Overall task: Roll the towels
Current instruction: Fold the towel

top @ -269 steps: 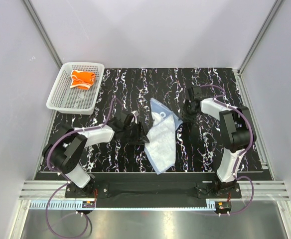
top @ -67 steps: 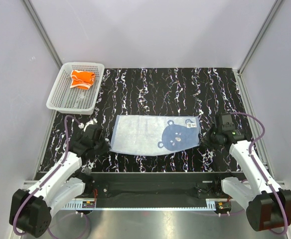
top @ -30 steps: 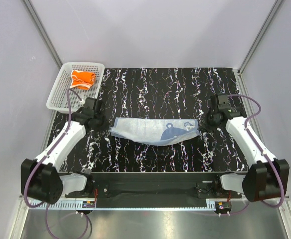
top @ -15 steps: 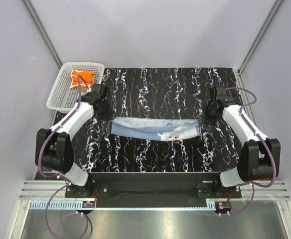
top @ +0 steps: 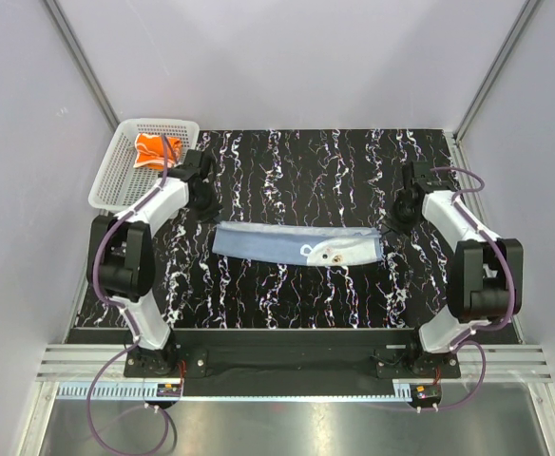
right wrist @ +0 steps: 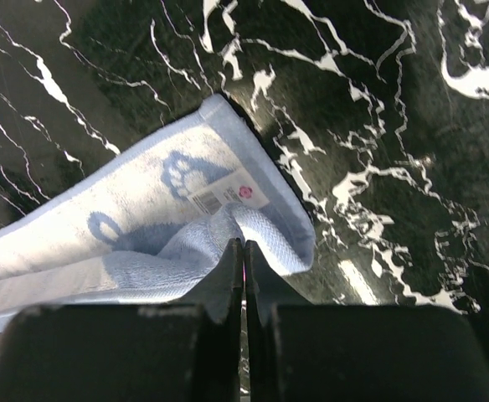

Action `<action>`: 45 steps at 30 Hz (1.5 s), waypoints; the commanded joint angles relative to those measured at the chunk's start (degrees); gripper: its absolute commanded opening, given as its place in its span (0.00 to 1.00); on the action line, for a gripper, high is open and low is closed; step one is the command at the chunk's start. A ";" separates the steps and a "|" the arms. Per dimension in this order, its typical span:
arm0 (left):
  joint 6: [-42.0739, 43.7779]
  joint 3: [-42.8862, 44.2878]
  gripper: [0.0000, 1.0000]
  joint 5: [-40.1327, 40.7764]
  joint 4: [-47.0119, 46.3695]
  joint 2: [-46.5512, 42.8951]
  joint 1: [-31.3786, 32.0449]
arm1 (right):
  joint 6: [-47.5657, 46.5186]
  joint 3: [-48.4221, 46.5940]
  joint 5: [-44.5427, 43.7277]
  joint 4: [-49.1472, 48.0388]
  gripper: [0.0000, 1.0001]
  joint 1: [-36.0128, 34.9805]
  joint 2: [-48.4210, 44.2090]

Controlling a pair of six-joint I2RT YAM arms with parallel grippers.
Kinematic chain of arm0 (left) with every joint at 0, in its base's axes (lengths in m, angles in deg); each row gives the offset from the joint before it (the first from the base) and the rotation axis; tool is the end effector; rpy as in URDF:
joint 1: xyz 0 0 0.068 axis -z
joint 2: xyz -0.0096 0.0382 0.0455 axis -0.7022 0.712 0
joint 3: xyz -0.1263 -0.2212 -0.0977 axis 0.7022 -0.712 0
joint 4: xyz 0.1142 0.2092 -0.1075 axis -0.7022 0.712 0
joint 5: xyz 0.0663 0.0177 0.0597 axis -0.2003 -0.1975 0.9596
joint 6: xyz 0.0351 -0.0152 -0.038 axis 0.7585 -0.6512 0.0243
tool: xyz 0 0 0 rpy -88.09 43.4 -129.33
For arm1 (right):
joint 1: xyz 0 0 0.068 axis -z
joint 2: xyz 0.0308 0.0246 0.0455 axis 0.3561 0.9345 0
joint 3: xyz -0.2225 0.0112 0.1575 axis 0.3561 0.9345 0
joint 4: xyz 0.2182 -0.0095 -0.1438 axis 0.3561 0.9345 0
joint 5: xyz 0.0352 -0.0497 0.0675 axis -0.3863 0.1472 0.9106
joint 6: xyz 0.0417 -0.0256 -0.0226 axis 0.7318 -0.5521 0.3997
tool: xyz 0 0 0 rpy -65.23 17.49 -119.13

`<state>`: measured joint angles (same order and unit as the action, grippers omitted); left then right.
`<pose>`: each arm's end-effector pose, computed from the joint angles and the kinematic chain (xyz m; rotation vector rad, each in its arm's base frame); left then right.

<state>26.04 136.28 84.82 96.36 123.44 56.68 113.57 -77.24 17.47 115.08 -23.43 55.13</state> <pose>0.3545 -0.0761 0.2169 -0.5928 2.7070 -0.2364 0.3140 0.0159 0.2203 0.7941 2.6788 0.2369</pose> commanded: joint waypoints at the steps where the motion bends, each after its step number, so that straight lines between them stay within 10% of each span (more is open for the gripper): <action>1: 1.31 3.53 0.00 -0.30 0.89 1.21 -0.82 | -1.47 -3.03 1.88 -2.33 0.00 0.37 1.85; 7: 0.96 4.76 0.00 -0.30 1.50 3.75 -1.35 | -1.91 -4.18 3.30 -3.04 0.00 0.55 5.37; 12: 1.13 8.45 0.00 -0.47 3.34 7.97 -2.49 | -2.17 -5.67 2.68 -3.48 0.21 0.99 8.18; 18: 2.01 13.11 0.34 -4.07 3.96 12.02 -4.34 | -2.87 -11.55 0.14 -1.02 0.79 1.69 11.00; 24: 3.59 16.36 0.72 -3.64 6.25 9.04 -4.43 | -3.84 -14.03 -2.33 1.88 0.90 1.78 7.67; 33: 4.73 8.47 0.74 -3.72 4.58 -1.42 -3.47 | -2.35 2.65 6.54 -5.05 0.74 1.78 -3.41; 39: 8.33 5.91 0.73 -3.99 5.72 -9.14 -2.94 | -2.26 9.87 8.04 -7.08 0.26 1.78 -6.40; 45: 13.60 4.68 0.73 -0.21 8.01 -12.68 -3.02 | -2.00 10.94 7.70 -6.99 0.25 1.78 -4.47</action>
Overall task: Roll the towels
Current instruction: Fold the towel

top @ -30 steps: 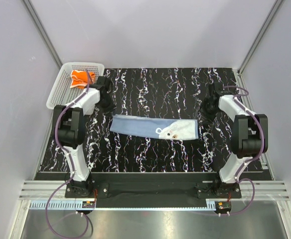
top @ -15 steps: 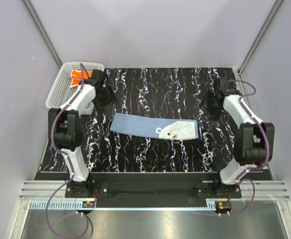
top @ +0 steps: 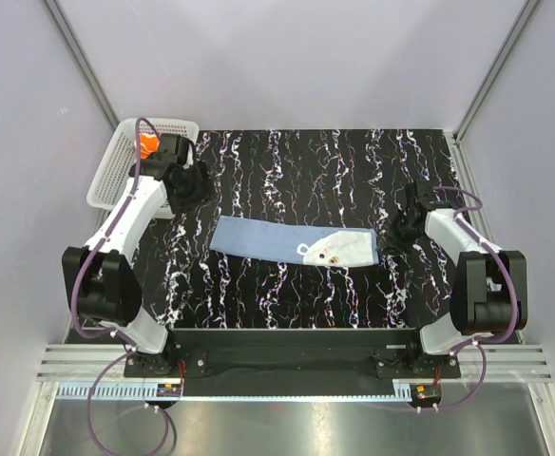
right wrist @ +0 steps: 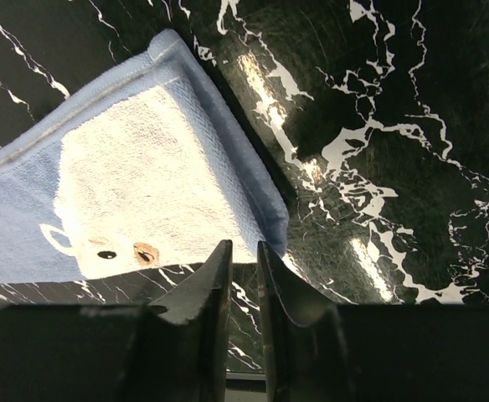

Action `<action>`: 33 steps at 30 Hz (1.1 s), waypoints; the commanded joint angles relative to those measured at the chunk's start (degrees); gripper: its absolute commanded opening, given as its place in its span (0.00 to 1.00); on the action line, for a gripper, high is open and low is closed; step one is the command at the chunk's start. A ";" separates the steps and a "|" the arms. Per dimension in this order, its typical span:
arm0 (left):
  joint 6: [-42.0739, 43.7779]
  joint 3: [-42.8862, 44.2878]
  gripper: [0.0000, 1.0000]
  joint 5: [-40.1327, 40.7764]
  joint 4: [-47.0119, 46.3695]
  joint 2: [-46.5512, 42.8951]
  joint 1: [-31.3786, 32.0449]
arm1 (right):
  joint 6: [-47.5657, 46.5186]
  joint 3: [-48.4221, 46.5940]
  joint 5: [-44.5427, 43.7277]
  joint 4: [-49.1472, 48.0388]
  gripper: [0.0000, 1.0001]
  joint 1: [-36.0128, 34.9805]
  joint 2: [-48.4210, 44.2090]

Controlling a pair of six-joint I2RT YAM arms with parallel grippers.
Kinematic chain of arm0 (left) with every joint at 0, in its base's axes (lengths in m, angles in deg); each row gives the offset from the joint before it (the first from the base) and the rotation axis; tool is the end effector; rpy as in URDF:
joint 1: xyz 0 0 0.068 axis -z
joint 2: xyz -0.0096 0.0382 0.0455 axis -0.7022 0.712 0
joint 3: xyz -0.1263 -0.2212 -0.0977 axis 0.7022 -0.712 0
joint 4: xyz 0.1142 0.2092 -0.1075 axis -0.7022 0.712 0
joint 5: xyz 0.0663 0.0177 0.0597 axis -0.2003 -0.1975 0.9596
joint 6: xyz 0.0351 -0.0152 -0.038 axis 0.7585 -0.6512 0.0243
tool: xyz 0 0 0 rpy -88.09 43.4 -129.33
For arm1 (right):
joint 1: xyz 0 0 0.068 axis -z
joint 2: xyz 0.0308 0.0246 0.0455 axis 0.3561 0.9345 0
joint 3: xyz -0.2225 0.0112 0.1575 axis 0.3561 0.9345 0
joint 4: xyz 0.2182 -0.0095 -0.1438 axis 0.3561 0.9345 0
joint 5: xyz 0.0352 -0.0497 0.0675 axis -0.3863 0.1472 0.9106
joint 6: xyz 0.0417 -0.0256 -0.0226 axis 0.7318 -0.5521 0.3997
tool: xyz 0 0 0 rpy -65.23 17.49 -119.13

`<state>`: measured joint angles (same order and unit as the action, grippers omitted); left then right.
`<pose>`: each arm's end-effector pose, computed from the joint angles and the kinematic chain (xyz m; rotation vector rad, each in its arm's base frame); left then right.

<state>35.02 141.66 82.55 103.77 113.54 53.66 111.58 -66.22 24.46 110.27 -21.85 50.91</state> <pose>0.3318 -0.0545 0.2959 -0.4142 2.6001 -0.2830 0.2828 0.0110 0.1905 0.7712 2.7383 0.3765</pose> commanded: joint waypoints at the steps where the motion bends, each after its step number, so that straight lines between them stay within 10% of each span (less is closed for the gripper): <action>1: 5.15 -1.14 0.73 2.32 0.51 -2.86 -0.01 | 0.25 0.27 0.53 -2.36 0.25 0.20 0.18; 14: 7.00 -6.42 0.72 0.84 -3.18 -3.13 -0.71 | 0.26 2.91 1.50 -4.12 0.32 -0.24 10.29; 33: 6.21 -8.44 0.71 -1.10 -4.50 -5.32 -1.68 | 0.08 -6.05 -19.06 8.97 0.40 2.21 5.12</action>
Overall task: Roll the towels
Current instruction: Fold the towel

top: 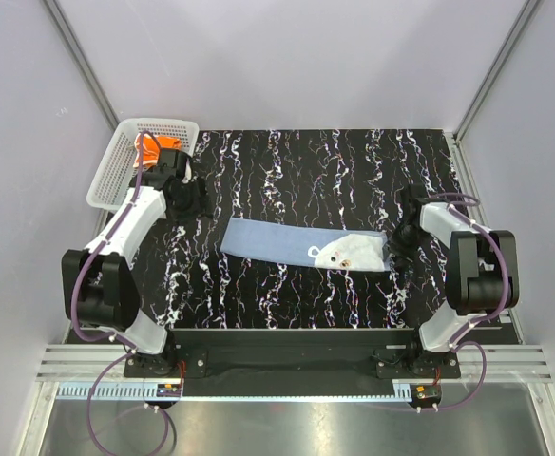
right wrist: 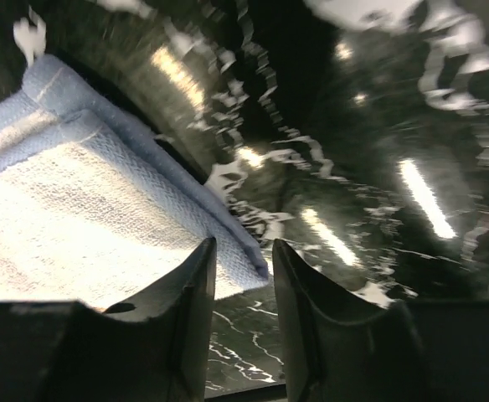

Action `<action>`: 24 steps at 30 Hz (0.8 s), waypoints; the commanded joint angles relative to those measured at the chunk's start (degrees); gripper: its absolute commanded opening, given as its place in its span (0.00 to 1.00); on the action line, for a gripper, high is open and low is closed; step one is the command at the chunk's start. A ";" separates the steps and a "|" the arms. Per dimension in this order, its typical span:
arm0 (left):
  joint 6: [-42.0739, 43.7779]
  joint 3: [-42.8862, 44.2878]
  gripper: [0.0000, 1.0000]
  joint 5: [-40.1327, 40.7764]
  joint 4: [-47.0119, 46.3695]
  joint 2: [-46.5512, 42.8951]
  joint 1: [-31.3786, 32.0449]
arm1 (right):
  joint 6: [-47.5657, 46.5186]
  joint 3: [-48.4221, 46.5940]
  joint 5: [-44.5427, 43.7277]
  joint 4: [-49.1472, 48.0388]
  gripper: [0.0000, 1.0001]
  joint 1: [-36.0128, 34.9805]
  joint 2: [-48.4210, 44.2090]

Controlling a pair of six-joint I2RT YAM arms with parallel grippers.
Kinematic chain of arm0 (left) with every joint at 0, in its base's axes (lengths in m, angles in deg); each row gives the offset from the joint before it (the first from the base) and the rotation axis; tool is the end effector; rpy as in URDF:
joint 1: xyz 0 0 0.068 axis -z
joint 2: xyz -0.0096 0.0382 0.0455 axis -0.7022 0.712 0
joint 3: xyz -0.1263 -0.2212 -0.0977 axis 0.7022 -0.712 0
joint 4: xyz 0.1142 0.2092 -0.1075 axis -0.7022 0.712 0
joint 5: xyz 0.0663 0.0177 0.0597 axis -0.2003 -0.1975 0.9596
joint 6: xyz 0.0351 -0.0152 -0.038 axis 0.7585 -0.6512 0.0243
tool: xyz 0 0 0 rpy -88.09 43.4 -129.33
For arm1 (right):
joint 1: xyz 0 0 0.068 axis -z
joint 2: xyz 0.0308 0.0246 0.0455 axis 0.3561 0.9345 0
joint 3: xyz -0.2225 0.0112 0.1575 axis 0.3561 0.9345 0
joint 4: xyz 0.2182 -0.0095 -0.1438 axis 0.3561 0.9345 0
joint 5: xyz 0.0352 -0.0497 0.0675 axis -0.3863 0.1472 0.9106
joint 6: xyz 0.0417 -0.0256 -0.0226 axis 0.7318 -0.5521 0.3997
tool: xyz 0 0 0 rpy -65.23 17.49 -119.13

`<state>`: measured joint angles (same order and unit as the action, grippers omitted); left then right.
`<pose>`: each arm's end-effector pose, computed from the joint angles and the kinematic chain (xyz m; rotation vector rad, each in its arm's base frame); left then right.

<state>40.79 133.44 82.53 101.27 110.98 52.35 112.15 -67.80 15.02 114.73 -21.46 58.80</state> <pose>0.3161 -0.0447 0.2681 -0.3199 2.6604 -0.2257 0.2888 0.0033 0.1584 0.8779 2.8658 0.0748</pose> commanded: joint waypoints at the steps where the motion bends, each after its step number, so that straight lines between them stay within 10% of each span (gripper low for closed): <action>1: 0.44 -0.22 0.71 -1.17 -2.01 -2.77 -0.37 | -0.57 -5.35 -10.50 5.39 0.41 2.01 -4.00; 11: 0.00 -1.27 0.71 -2.31 -2.71 -4.52 -0.37 | 4.07 -0.38 1.92 4.62 0.41 2.10 -17.80; 17: -0.08 -1.71 0.71 -3.19 -2.98 -5.05 -0.37 | 7.25 10.26 12.59 -3.55 0.66 2.10 -23.78; 24: -0.17 -2.33 0.71 -3.37 -3.41 -5.49 -0.37 | 9.80 15.91 13.66 -8.84 0.66 2.10 -24.93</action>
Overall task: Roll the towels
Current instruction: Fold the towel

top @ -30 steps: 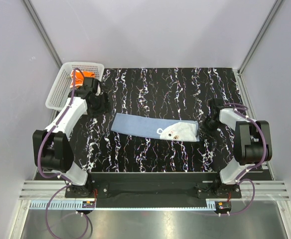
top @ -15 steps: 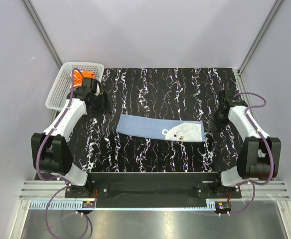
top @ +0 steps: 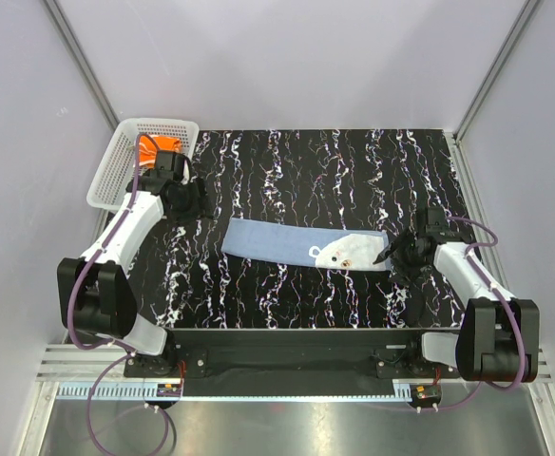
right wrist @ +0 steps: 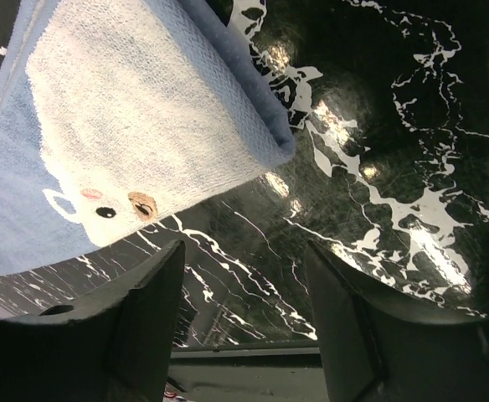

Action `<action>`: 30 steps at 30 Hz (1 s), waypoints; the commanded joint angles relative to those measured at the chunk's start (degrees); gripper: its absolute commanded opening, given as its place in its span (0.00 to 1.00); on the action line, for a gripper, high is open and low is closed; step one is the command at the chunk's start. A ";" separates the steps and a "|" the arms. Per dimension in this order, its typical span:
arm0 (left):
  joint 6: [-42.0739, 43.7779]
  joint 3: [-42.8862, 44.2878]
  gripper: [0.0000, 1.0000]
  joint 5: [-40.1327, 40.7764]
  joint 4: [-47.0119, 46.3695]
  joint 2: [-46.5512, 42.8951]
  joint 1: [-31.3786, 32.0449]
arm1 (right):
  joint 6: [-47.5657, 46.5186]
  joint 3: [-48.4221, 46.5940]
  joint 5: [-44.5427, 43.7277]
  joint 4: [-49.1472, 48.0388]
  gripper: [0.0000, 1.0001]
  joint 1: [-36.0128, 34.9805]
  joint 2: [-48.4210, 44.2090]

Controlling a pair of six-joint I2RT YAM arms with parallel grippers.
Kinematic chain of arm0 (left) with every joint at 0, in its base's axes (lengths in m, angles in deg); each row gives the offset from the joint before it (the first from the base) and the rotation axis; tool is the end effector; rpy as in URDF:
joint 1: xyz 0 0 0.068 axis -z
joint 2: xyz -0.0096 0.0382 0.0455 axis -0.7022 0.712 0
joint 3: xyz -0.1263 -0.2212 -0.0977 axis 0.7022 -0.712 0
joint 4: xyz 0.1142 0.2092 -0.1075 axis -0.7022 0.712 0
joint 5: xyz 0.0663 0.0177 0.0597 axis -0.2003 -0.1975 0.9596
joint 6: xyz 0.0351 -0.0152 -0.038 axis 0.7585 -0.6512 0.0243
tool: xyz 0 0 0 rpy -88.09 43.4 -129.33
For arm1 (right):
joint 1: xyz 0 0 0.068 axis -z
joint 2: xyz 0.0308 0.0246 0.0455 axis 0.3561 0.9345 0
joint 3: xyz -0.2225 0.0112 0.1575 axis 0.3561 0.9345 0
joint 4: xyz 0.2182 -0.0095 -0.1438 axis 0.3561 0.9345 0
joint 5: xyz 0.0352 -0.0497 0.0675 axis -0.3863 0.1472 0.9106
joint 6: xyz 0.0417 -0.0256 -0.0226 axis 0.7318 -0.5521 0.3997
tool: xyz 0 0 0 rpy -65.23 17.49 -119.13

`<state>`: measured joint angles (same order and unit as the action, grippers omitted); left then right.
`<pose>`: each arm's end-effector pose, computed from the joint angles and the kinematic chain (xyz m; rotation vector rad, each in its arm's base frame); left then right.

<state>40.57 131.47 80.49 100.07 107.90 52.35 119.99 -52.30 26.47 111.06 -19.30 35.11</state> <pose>0.3058 -0.0445 0.2747 -0.3071 2.6269 -0.2842 0.2162 0.0014 0.1862 1.0177 2.6541 0.4526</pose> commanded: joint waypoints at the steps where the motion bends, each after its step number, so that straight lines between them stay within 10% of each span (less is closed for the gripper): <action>1: 0.05 -0.45 0.71 -1.33 -2.21 -2.41 -0.37 | 1.86 0.67 1.86 -5.52 0.65 -0.07 -0.19; 30: -1.01 -0.54 0.70 0.69 -2.65 -2.06 -0.37 | 2.74 1.29 -7.46 -13.43 0.41 0.28 10.98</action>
<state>40.31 131.32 80.58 99.33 107.90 52.33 122.92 -50.40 21.71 99.69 -19.30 44.16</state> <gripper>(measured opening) 0.707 0.425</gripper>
